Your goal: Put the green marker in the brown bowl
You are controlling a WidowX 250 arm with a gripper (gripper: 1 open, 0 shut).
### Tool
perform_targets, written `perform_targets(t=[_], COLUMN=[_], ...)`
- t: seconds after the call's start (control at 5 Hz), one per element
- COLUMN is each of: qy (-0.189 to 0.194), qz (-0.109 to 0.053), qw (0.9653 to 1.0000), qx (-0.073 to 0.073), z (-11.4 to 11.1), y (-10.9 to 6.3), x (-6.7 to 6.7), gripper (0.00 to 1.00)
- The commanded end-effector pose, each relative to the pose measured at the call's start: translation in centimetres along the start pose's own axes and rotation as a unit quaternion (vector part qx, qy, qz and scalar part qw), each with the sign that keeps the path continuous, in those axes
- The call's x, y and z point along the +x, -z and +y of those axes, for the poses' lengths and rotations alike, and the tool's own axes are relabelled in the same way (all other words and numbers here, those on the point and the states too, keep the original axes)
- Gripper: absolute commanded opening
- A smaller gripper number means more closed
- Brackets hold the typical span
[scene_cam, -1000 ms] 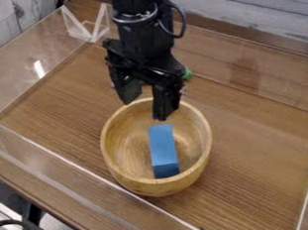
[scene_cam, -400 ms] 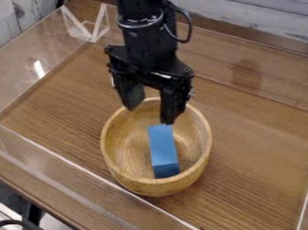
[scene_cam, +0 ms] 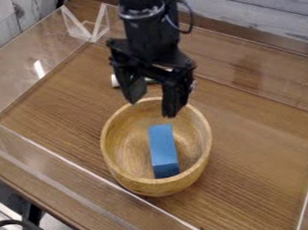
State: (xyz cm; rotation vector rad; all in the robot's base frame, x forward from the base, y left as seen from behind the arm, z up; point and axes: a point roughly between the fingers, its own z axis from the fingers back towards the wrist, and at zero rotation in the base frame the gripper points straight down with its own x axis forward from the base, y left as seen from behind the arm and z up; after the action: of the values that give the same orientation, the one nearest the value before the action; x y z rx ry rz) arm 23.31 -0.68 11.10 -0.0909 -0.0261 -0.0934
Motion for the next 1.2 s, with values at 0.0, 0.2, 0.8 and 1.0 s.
perform_targets(t=[0.0,0.2,0.8,1.0], qy=[0.001,0.006,0.014,0.019], qz=[-0.035,-0.048,-0.059,-0.061], qw=[0.9994,0.9988,0.9982,0.9979], qx=[-0.002,-0.001,0.005,0.006], z=[0.4,0.8,3.2,3.8], y=[-2.4,-4.3,-4.2,-3.5], x=[1.5,2.5,5.2,6.0], gripper=[1.0,1.0,1.0,1.0])
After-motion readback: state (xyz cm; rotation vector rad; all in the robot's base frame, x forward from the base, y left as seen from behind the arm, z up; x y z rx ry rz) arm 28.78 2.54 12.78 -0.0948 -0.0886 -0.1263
